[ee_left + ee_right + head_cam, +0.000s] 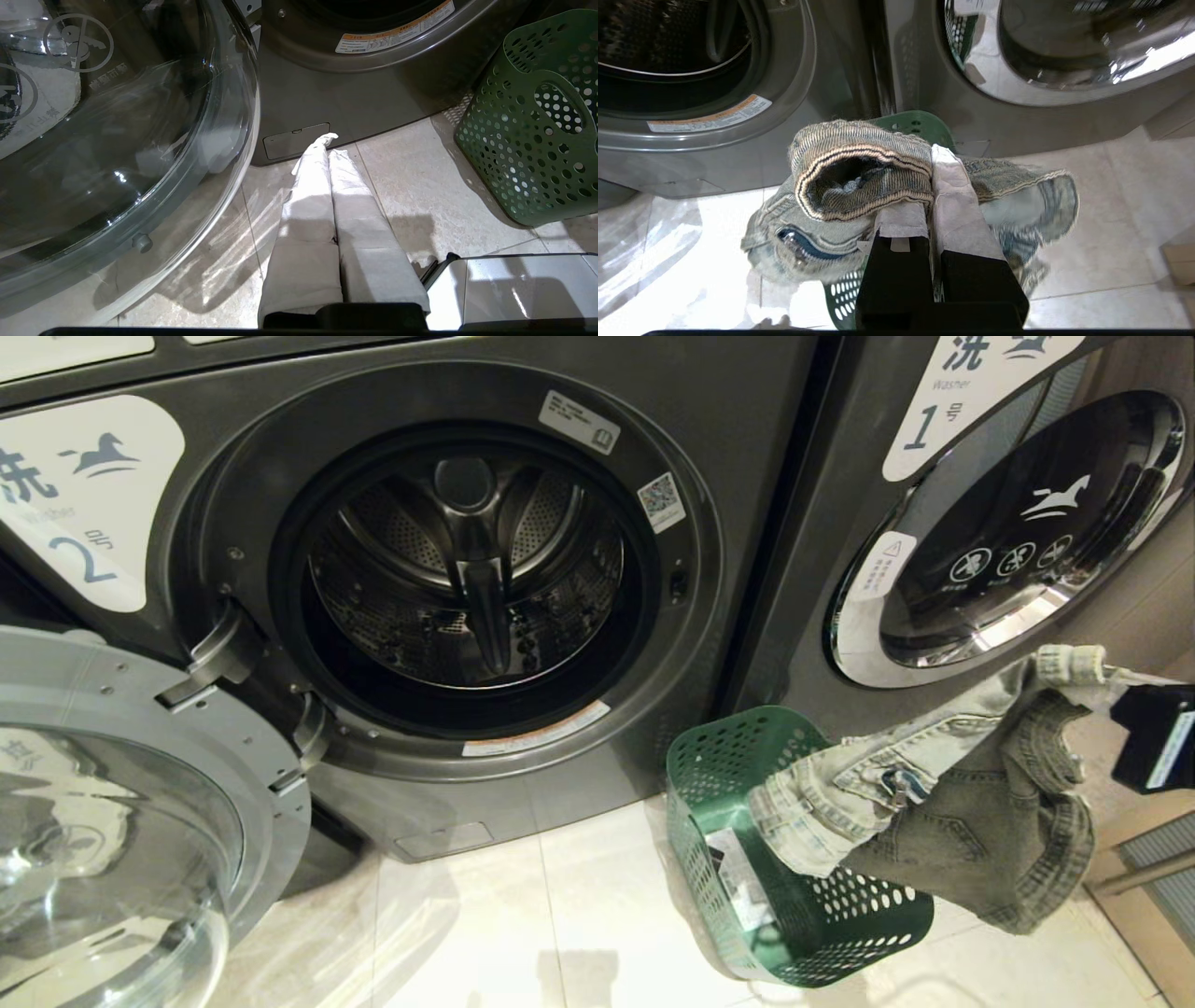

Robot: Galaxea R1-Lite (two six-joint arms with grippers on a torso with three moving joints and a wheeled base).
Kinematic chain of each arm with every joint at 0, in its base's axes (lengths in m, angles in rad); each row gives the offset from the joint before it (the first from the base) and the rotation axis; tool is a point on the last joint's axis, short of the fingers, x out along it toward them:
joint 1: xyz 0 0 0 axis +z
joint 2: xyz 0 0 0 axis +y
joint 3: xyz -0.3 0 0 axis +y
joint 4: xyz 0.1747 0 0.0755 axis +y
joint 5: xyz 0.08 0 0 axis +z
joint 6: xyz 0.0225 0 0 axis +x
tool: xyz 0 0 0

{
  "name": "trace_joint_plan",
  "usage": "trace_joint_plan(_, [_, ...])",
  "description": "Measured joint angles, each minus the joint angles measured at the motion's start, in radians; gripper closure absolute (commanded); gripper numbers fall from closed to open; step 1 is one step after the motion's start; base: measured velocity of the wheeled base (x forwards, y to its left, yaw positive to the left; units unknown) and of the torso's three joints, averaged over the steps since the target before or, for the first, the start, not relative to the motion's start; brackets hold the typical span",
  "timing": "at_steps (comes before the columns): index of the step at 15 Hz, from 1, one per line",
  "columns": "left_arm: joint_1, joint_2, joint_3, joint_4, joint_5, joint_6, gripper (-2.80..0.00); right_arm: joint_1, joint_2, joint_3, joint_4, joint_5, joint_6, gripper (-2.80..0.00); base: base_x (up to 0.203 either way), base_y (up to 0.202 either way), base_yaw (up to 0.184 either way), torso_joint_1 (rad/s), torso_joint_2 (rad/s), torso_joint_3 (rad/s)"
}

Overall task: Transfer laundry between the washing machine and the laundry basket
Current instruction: Pick a cloth and place it into the basket

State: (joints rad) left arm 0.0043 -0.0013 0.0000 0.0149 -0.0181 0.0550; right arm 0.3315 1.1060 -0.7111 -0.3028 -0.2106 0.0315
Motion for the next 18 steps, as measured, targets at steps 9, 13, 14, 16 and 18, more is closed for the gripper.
trace_joint_plan(9, [0.000,0.000,0.000,0.000,0.000,0.000,0.00,-0.074,0.308,0.004,-0.272,0.008,0.056,-2.80,0.000,0.000,0.000,0.000,0.00,0.000])
trace_joint_plan(13, [0.000,0.000,0.000,0.000,0.000,0.000,0.00,-0.081,0.360,-0.004,-0.302,0.008,0.054,-2.80,0.000,0.000,0.000,0.000,0.00,0.000])
trace_joint_plan(14, [0.000,0.000,0.000,0.000,0.000,0.000,0.00,-0.081,0.363,-0.005,-0.302,0.007,0.054,-2.80,0.000,0.000,0.000,0.000,0.00,0.000])
trace_joint_plan(16, [0.000,0.000,0.000,0.000,0.000,0.000,0.00,-0.082,0.359,-0.006,-0.302,0.008,0.054,-2.80,0.000,0.000,0.000,0.000,0.00,0.000])
trace_joint_plan(18, [0.000,0.000,0.000,0.000,0.000,0.000,0.00,-0.082,0.352,-0.001,-0.301,0.006,0.052,0.00,0.000,0.000,0.000,0.000,0.00,0.000])
